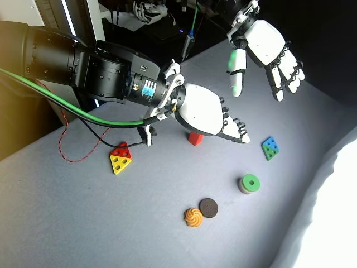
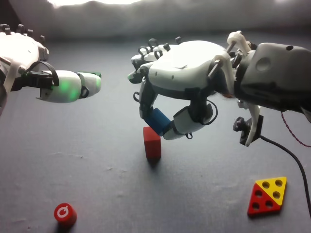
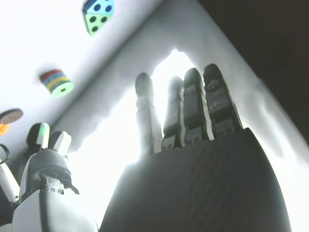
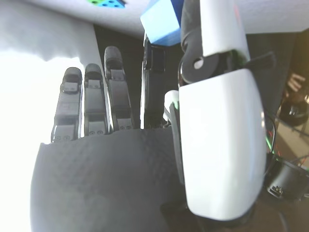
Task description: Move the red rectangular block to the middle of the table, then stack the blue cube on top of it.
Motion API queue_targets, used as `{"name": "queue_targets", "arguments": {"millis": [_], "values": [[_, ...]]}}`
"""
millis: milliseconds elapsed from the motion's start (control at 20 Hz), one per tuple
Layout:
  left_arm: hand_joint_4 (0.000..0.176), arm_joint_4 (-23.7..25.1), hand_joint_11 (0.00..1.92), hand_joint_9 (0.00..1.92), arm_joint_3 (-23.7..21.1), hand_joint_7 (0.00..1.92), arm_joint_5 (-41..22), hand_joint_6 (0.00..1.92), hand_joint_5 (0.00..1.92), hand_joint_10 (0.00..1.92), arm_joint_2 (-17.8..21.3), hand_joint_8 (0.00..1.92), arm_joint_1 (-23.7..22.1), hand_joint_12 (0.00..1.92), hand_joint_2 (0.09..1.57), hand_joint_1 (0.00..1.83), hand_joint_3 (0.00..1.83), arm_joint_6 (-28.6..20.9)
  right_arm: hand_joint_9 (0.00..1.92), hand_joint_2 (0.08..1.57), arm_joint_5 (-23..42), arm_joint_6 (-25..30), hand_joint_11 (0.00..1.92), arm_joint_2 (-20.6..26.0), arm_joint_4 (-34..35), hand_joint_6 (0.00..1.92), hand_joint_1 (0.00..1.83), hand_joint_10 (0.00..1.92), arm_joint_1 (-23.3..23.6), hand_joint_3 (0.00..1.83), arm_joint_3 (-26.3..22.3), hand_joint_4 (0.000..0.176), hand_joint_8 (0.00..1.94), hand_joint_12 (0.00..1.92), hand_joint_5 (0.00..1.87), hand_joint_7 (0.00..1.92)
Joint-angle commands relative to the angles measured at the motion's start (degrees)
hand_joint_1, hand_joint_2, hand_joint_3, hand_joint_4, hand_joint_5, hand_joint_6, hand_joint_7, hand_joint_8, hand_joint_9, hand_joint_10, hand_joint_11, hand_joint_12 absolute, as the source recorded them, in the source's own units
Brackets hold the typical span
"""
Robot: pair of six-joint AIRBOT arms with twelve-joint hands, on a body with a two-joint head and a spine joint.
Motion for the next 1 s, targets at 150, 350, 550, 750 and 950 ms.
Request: {"name": "queue_targets", "arguments": {"millis": [150,350,550,750,950], "values": [[0.047,4.90,0.00,0.07,0.34,0.12,-2.88,0.00,0.37,0.00,0.62,0.00,-1.06,0.00,0.96,0.01,0.01,0.05,0.05,1.04,1.59,-2.15,0.00,-0.37,-0.87,0.72,1.08,0.01,1.11,0.00,1.32,0.127,0.01,0.00,1.14,0.29],[0.053,4.90,0.00,0.07,0.30,0.13,-2.88,0.01,0.39,0.00,0.61,0.00,-1.09,0.00,0.95,0.02,0.00,0.05,0.03,1.04,1.28,-3.27,0.00,-0.65,-0.87,0.72,1.09,0.00,1.18,0.00,1.39,0.116,0.00,0.00,1.14,0.27],[0.038,4.89,0.00,0.06,0.32,0.12,-2.88,0.00,0.40,0.00,0.61,0.00,-1.09,0.00,0.95,0.01,0.00,0.05,0.01,1.06,0.81,-3.47,0.00,-0.85,-0.87,0.81,1.05,0.00,1.57,0.00,1.38,0.174,0.00,0.00,1.08,0.23],[0.047,4.89,0.00,0.07,0.23,0.13,-2.88,0.00,0.39,0.01,0.61,0.01,-1.10,0.00,0.95,0.02,0.00,0.05,0.02,1.05,0.11,-4.63,0.00,-0.88,-0.86,0.77,1.06,0.00,1.93,0.00,1.38,0.169,0.00,0.00,1.11,0.27],[0.047,4.89,0.00,0.05,0.28,0.12,-3.20,0.00,0.40,0.00,0.61,0.00,-1.19,0.00,0.96,0.03,0.00,0.05,0.02,1.05,-0.41,-6.73,0.00,-0.99,-0.86,0.78,1.07,0.00,1.90,0.00,1.38,0.145,0.00,0.00,1.11,0.26]]}}
